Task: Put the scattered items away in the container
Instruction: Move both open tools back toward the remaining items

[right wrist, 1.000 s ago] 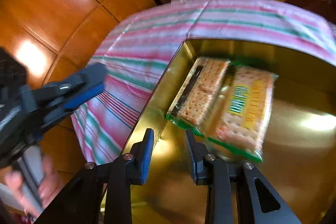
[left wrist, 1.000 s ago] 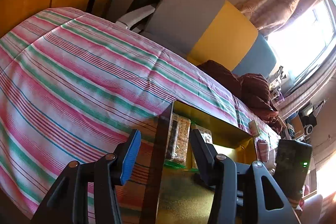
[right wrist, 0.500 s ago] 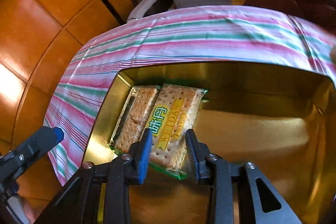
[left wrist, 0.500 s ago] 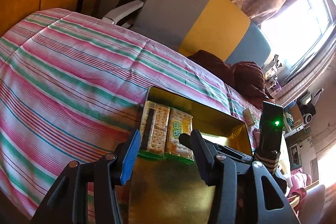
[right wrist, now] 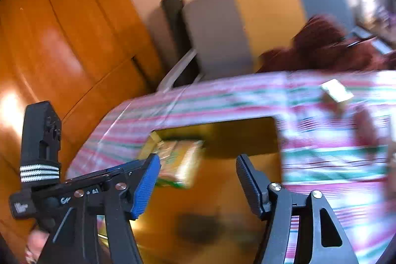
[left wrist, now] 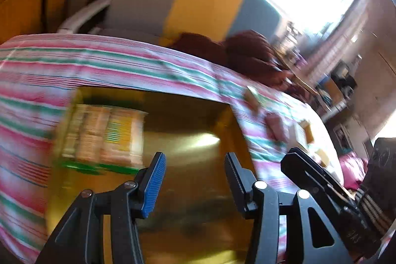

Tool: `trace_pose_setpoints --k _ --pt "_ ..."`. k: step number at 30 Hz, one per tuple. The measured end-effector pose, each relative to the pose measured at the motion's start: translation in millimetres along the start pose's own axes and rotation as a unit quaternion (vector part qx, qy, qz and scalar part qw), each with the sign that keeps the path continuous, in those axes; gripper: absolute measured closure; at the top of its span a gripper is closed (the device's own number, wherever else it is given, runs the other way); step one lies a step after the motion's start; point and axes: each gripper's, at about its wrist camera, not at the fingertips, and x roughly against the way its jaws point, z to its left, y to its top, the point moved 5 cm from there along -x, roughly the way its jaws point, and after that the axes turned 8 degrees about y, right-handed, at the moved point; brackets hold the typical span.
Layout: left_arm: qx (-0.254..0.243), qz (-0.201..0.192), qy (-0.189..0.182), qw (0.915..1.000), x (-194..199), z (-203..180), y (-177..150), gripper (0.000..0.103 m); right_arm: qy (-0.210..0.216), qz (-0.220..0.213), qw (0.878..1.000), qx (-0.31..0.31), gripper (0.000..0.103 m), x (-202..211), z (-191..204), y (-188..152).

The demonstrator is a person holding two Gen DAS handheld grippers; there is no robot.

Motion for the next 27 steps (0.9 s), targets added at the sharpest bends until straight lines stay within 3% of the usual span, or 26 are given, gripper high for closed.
trace_pose_setpoints --k 6,10,14,20,27 --pt "-0.06 0.03 -0.042 0.9968 -23 -86 -25 0.053 -0.078 -0.055 0.994 -0.049 0.03 66 -70 -29" --pt "-0.11 0.05 -0.055 0.9912 -39 -137 -45 0.053 -0.121 -0.061 0.986 -0.102 0.03 92 -118 -60" --pt "-0.134 0.061 -0.066 0.9868 -56 -171 -59 0.053 -0.156 -0.068 0.976 -0.137 0.03 112 -157 -83" --pt "-0.144 0.091 -0.07 0.983 -93 -209 -67 0.053 -0.219 -0.084 0.962 -0.141 0.033 136 -194 -98" --pt "-0.162 0.098 -0.088 0.9779 -116 -258 -65 0.052 -0.258 -0.093 0.95 -0.146 0.036 161 -224 -108"
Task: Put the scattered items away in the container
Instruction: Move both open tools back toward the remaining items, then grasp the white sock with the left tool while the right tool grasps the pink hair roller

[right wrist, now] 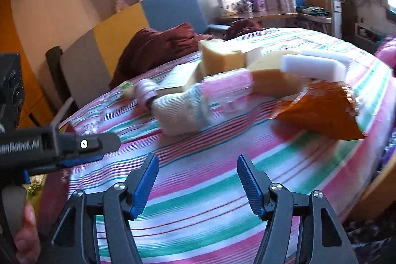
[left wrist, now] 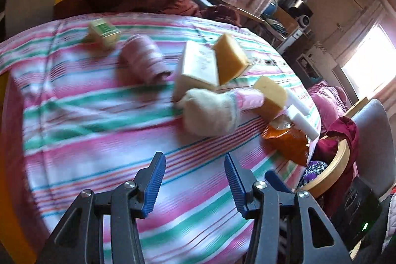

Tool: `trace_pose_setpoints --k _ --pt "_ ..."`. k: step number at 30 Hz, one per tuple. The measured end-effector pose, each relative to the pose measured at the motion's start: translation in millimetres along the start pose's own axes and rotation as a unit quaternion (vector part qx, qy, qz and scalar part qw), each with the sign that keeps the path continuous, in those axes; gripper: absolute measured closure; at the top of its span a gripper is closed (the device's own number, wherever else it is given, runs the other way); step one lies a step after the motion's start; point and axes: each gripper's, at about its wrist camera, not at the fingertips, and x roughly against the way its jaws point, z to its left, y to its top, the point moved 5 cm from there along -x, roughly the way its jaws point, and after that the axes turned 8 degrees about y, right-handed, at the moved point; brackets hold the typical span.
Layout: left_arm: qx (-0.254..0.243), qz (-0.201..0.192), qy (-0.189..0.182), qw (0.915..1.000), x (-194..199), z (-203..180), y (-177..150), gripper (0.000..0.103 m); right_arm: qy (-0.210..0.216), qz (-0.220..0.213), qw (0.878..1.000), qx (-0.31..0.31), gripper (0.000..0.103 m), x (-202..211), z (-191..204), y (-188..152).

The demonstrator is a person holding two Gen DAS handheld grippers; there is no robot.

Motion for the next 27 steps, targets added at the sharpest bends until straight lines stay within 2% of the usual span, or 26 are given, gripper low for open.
trace_pose_setpoints --k 3,8,11,15,20,23,25,27 --pt "-0.014 0.011 -0.002 0.9998 -16 -16 9 0.05 -0.006 0.002 1.0 -0.011 0.036 -1 -12 -1" --pt "-0.009 0.014 -0.008 0.9998 -32 -29 20 0.048 -0.013 -0.002 1.0 -0.018 0.036 4 -22 1" --pt "-0.016 0.01 0.012 0.9997 -39 -35 26 0.046 -0.017 -0.005 1.0 -0.018 0.036 7 -28 5" --pt "-0.038 -0.016 0.054 0.9977 -45 -39 34 0.044 -0.02 -0.003 1.0 -0.022 0.036 6 -35 9" --pt "-0.06 -0.028 0.08 0.9946 -52 -37 37 0.04 -0.013 0.0 1.0 -0.023 0.035 6 -36 8" --pt "-0.087 -0.018 0.104 0.9906 -63 -34 35 0.036 -0.012 0.001 1.0 -0.026 0.035 5 -38 8" --pt "-0.08 0.009 0.084 0.9932 -73 -29 33 0.033 -0.015 0.0 1.0 -0.026 0.035 5 -39 11" --pt "-0.042 0.035 0.053 0.9971 -81 -19 29 0.033 -0.012 -0.005 1.0 -0.026 0.034 5 -39 15"
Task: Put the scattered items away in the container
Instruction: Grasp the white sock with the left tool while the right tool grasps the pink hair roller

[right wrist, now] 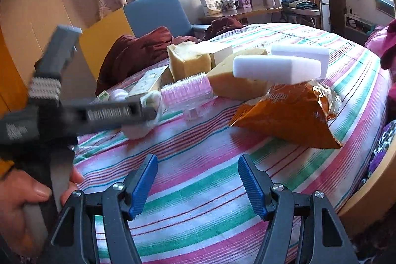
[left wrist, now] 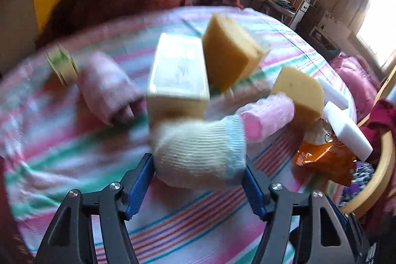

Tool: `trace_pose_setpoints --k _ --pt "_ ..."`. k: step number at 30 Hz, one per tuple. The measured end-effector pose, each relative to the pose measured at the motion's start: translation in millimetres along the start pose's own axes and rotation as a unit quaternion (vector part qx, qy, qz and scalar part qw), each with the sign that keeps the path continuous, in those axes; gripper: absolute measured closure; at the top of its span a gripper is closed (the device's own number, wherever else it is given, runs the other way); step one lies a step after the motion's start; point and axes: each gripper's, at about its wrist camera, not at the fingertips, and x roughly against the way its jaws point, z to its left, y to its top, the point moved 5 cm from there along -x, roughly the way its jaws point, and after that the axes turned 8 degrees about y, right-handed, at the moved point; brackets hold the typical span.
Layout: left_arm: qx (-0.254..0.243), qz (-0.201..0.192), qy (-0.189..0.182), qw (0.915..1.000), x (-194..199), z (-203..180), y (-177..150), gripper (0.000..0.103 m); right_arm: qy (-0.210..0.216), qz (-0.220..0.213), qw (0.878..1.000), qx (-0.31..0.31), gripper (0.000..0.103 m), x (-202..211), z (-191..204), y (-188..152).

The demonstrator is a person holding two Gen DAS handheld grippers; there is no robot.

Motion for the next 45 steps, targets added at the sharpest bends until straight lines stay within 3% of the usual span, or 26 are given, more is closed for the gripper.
trace_pose_setpoints --k 8,10,12,15,20,23,25,26,30,36,38,43,45 --pt "0.032 -0.022 -0.021 0.999 10 21 -7 0.037 0.006 -0.021 1.0 -0.001 0.033 -3 3 26" --pt "0.034 -0.025 -0.018 0.999 16 27 -14 0.037 0.021 -0.022 1.0 -0.006 0.023 -8 7 34" --pt "0.037 -0.027 -0.015 0.9989 22 33 -21 0.037 0.031 -0.021 0.999 -0.007 0.02 -13 11 41" --pt "0.039 -0.027 -0.013 0.9988 28 39 -30 0.037 0.02 -0.008 1.0 -0.01 0.015 -28 15 52" --pt "0.042 -0.024 -0.021 0.9986 38 41 -43 0.037 0.004 0.012 0.999 -0.041 0.015 -57 16 65" --pt "0.038 -0.023 -0.023 0.9987 43 42 -52 0.037 -0.008 0.03 0.997 -0.07 0.023 -76 9 67" --pt "0.039 -0.019 -0.027 0.9987 47 43 -56 0.037 -0.002 0.041 0.996 -0.083 0.053 -86 5 63" --pt "0.04 -0.016 -0.03 0.9986 48 44 -59 0.037 0.009 0.044 0.995 -0.091 0.057 -88 4 60" --pt "0.045 -0.008 -0.035 0.9984 53 46 -66 0.036 0.032 0.042 0.994 -0.098 0.063 -78 4 43" --pt "0.032 -0.001 -0.04 0.9987 65 45 -85 0.036 0.059 0.053 0.995 -0.068 0.064 -41 17 7" --pt "0.029 -0.004 -0.038 0.9989 67 46 -90 0.036 0.06 0.051 0.995 -0.062 0.054 -27 19 -3" --pt "0.042 -0.01 -0.029 0.9986 72 53 -93 0.036 0.071 -0.052 0.995 -0.04 0.001 4 27 9" --pt "0.049 -0.022 -0.011 0.9985 74 58 -90 0.036 0.068 -0.074 0.994 -0.039 0.0 3 33 20"
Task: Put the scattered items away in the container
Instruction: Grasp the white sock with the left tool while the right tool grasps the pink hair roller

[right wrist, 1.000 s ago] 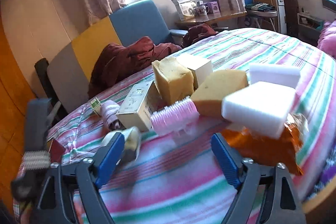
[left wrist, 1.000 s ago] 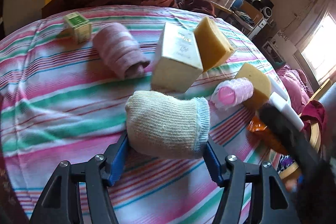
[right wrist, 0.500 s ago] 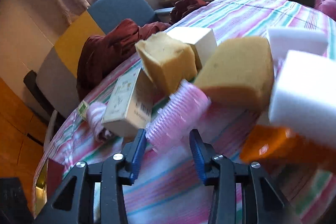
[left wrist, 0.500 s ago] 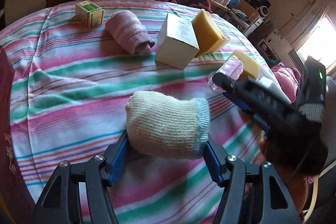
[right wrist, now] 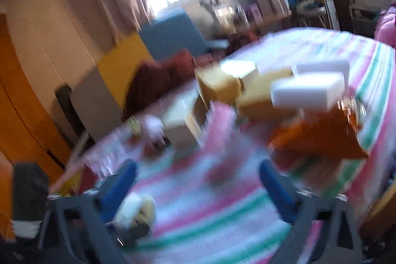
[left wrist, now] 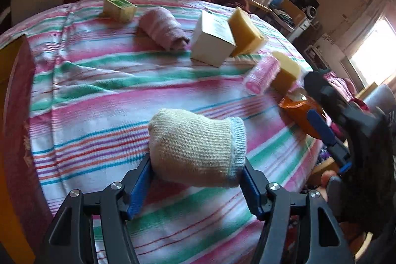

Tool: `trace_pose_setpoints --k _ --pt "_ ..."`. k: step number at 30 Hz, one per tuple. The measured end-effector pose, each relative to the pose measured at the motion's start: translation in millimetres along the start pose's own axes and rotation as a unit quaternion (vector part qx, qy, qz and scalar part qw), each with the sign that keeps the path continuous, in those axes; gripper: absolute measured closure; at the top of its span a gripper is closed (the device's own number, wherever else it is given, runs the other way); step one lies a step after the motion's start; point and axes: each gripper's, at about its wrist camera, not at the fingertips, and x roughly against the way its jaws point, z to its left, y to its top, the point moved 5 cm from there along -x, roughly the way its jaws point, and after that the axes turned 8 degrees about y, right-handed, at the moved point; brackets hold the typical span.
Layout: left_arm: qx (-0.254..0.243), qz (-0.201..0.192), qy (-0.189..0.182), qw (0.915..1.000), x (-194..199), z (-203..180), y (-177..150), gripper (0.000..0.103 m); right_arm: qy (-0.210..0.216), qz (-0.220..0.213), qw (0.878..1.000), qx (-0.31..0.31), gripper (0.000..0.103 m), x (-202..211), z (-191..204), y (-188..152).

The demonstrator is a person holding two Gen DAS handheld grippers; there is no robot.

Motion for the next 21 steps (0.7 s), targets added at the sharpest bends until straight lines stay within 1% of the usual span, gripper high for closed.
trace_pose_setpoints --k 2,3,5,6,7,8,9,10,12,13,15,18,21 --pt "0.004 -0.016 0.018 0.9997 2 6 4 0.036 -0.026 0.019 0.999 0.011 0.0 -16 4 3" --pt "0.005 -0.026 0.022 0.9994 3 8 6 0.036 -0.028 0.026 0.999 0.016 0.001 -24 5 3" --pt "0.007 -0.035 0.026 0.999 1 7 9 0.036 -0.017 0.03 0.999 0.02 0.014 -38 6 3" --pt "0.007 -0.036 0.027 0.999 0 7 10 0.036 -0.027 0.027 0.999 0.026 0.039 -43 5 3" --pt "0.004 -0.039 0.029 0.9988 -1 6 12 0.036 -0.053 0.029 0.997 0.039 0.056 -49 4 3" --pt "0.001 -0.041 0.031 0.9987 -2 5 13 0.036 -0.082 0.039 0.995 0.052 0.059 -56 2 3" --pt "-0.001 -0.042 0.034 0.9985 -4 3 15 0.036 -0.103 0.048 0.992 0.051 0.06 -61 -3 2" --pt "-0.002 -0.043 0.035 0.9985 -5 2 17 0.036 -0.105 0.05 0.993 0.036 0.06 -61 -9 1" --pt "-0.005 -0.046 0.034 0.9984 -7 0 19 0.036 -0.086 0.053 0.995 -0.012 0.06 -63 -24 0" --pt "-0.006 -0.045 0.034 0.9984 -8 0 19 0.036 -0.079 0.055 0.995 -0.022 0.06 -66 -27 1" --pt "-0.008 -0.042 0.032 0.9986 -12 -1 19 0.036 -0.068 0.055 0.996 -0.02 0.06 -70 -27 4" --pt "-0.006 -0.037 0.023 0.999 -14 1 15 0.035 -0.068 0.06 0.996 -0.006 0.068 -78 -27 10" --pt "0.0 -0.042 0.014 0.999 -13 3 14 0.035 -0.055 0.062 0.997 -0.002 0.068 -76 -25 9"
